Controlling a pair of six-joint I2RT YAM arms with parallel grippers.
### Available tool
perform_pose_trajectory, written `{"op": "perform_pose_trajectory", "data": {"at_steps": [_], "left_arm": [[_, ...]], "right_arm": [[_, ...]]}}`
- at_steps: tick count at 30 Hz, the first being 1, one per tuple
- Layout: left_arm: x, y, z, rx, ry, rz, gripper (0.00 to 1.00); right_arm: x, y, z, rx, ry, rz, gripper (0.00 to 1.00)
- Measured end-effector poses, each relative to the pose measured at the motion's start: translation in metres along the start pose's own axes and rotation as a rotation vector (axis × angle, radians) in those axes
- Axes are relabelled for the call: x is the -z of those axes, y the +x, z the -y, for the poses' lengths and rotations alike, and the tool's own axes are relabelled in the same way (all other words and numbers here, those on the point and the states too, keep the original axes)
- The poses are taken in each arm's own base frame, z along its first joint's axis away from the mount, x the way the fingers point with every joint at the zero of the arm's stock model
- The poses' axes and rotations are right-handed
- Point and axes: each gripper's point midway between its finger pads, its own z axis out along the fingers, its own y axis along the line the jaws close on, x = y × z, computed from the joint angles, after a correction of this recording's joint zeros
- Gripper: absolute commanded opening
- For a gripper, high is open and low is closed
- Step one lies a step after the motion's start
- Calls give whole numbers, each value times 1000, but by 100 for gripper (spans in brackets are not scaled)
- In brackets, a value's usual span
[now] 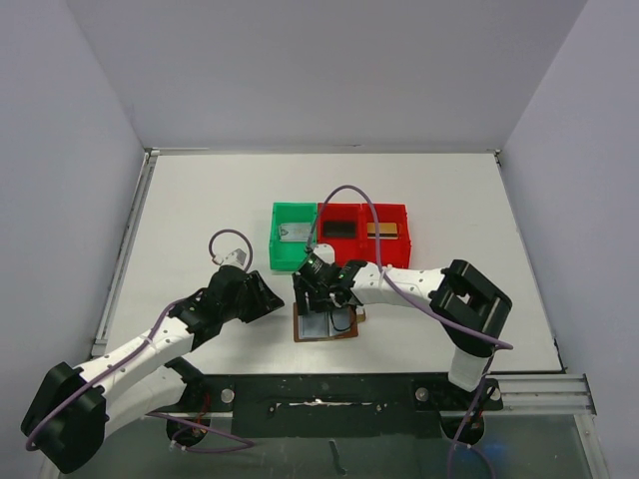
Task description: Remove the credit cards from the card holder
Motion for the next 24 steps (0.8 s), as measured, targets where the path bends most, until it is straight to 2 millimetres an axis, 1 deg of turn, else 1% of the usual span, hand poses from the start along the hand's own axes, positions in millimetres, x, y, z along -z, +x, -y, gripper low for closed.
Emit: {"op": "perform_pose_trajectory", "data": {"at_steps": [9,14,17,24], "left_arm": [[0,0,0,-1,2,2,41],[1,-1,2,-4,9,5,42],[2,-1,4,-9,22,1,42],[1,2,17,-24,79,-19,42]], "right_arm": [[-2,0,3,8,36,7,56],[-1,0,4,-12,-8,23,56],[1,-1,6,-55,-64,35,57],[5,-2,8,-168,-213,46,57]]}}
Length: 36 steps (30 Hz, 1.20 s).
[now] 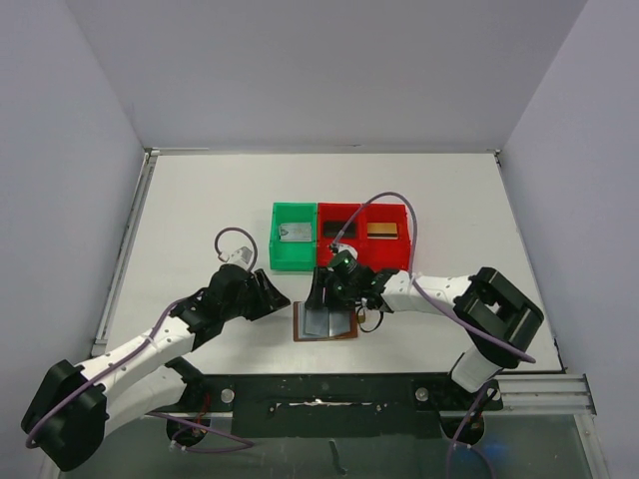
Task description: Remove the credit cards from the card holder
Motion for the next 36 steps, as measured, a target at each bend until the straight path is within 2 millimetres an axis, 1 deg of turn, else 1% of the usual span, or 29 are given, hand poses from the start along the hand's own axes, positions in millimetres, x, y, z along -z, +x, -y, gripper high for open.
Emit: {"op": "perform_pose_trajectory", "data": {"at_steps": [3,6,8,12,18,26,31,36], "left_arm": [[-1,5,6,-16,25,-20,42],[-3,12,15,-44,64,-41,45],[-4,20,25,-69,102,-65,45],[-9,37,36,-103,147,-118,45],[-23,58,34,-110,149,-185,43],[-37,72,36,-94,171,-242,34],[-40,77,40,-84,190,-259,32],[-39,78,42,-84,201,-267,39]], "right_arm": [[1,-1,0,-37,-47,2,57],[2,-1,-1,-61,-75,6,57],[2,-2,-1,-74,-92,9,57],[2,-2,-2,-91,-109,12,57],[2,-2,-3,-98,-115,15,57],[2,-2,-3,-100,-125,20,57],[2,-2,-4,-100,-130,19,67],[7,-3,-5,-107,-136,21,76]]}}
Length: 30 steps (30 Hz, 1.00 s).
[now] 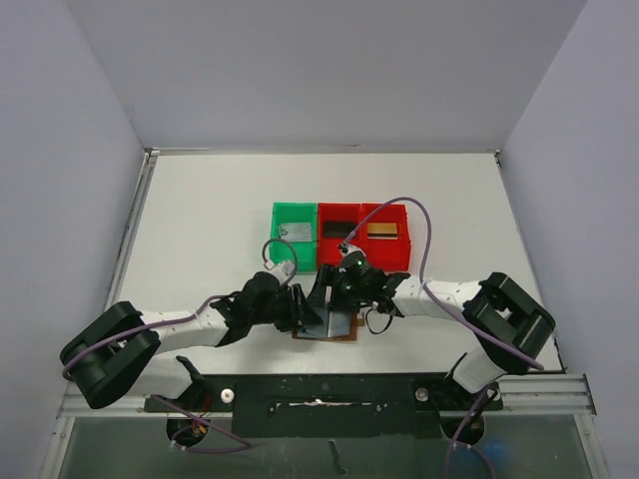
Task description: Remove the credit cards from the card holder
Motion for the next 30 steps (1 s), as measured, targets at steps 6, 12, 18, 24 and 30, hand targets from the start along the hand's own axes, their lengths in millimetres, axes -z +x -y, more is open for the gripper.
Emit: {"op": "perform_pose_trajectory", "data": {"at_steps": [6,12,18,24,30], "left_arm": [[0,0,3,-2,10,0,42],[-5,-4,10,-7,29,0,43],[-12,-3,19,-18,45,-24,43],[-24,4,38,-53,76,-66,43],[-40,13,46,-72,78,-114,43]], "right_arm": [[20,-4,-3,0,11,21,79],[49,-24,-8,-17,20,111,83],[80,-34,19,-90,93,243,88],[106,-35,46,-150,142,348,88],[121,-39,52,-171,143,409,88]]}}
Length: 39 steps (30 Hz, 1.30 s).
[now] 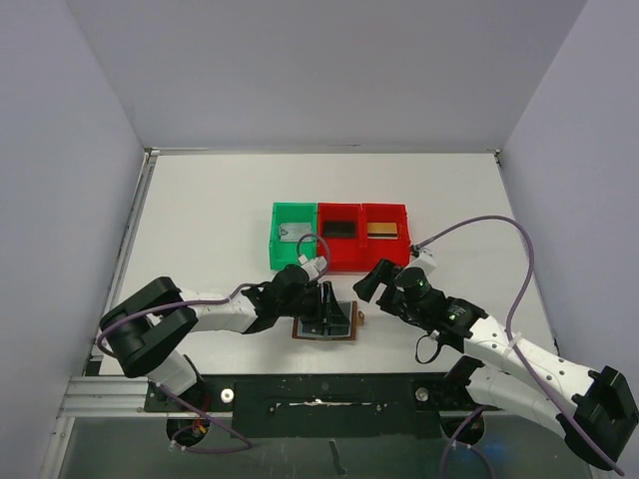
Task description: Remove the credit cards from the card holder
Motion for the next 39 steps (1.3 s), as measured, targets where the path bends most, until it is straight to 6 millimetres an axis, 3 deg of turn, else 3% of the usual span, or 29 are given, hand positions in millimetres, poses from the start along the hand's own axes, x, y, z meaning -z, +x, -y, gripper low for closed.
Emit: {"op": "perform_pose_trajectory", "data": {"at_steps": [8,18,22,25,27,33,39], "left_arm": [[3,2,-5,-21,-42,7,43],[40,-34,13,-65,-67,212,45],[59,-45,11,-57,-76,296,48],[72,-51,6,-46,-88,347,55],[79,-55,4,-37,-97,379,62],[103,-70,3,-13,-99,480,78],[125,-87,-10,28,-131,564,91]], "right_arm": [[1,1,3,-8,-19,9,85],[0,-8,-19,-15,-119,46,85],[3,-7,-21,-25,-171,66,84],[7,-7,-23,-40,-218,76,87],[10,-5,-27,-54,-270,77,100],[8,6,-29,-93,-366,38,98],[1,15,-32,-101,-369,-12,98]]}}
